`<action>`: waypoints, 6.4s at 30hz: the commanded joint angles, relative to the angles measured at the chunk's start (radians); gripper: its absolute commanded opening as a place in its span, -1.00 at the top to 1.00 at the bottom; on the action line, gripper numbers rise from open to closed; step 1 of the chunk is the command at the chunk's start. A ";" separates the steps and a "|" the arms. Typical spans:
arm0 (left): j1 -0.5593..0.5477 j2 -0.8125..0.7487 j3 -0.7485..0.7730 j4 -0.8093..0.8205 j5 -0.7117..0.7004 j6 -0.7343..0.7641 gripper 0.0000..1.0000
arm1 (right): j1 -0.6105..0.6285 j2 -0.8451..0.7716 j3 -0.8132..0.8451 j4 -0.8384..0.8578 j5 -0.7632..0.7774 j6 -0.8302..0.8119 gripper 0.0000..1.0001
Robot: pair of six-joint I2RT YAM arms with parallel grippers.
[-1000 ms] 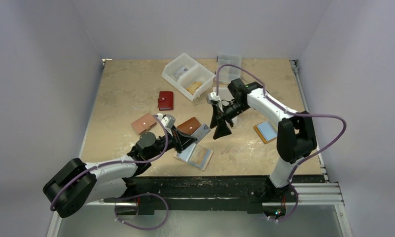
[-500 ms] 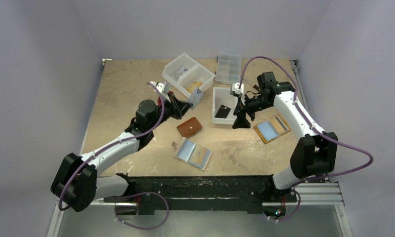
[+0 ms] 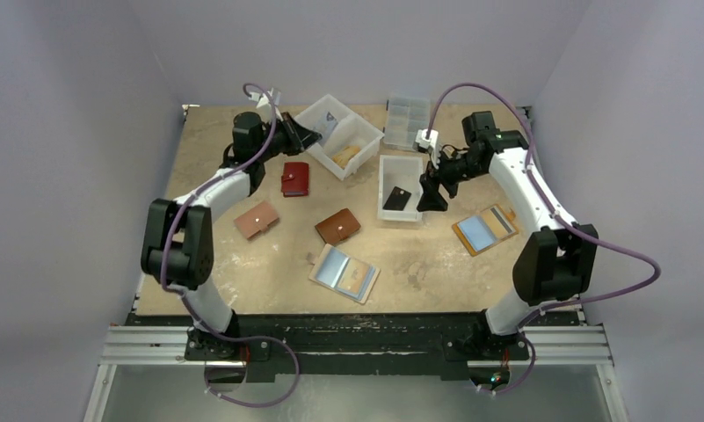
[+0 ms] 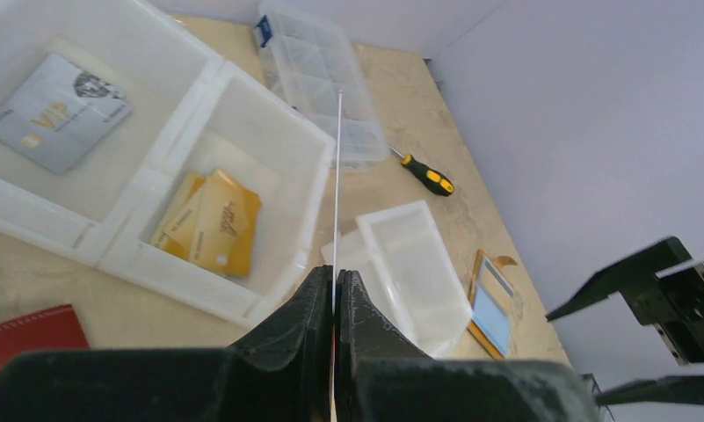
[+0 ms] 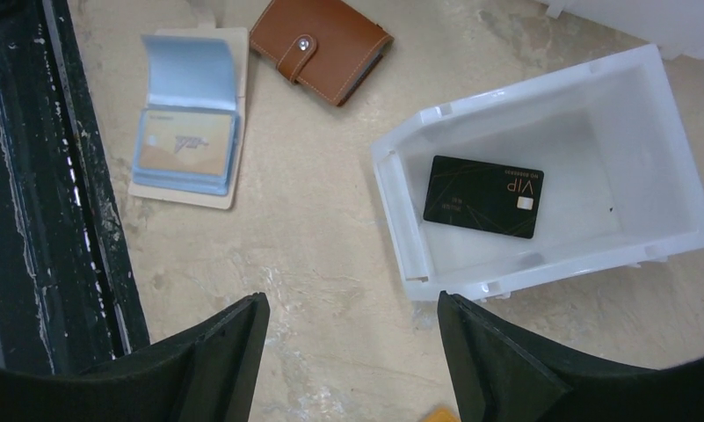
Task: Take the credit cards out of the card holder
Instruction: Place the credit card in the storage box, then remove the credit card from the card holder.
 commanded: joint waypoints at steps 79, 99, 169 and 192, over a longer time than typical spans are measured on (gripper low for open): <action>-1.026 -0.311 -0.093 -0.980 -1.076 -0.165 -0.63 | 0.121 -0.253 -0.377 0.203 -0.166 0.008 -0.60; -1.070 -0.048 -0.112 -0.891 -1.093 -0.196 -0.48 | 0.081 -0.323 -0.475 0.311 -0.201 0.084 -0.61; -0.643 -0.290 -0.775 0.316 -0.256 -0.493 0.49 | 0.330 -0.082 -0.495 0.559 -0.057 0.446 0.83; -0.629 -0.301 -0.772 0.212 -0.276 -0.481 -0.36 | 0.506 0.140 -0.311 0.427 -0.147 0.430 0.89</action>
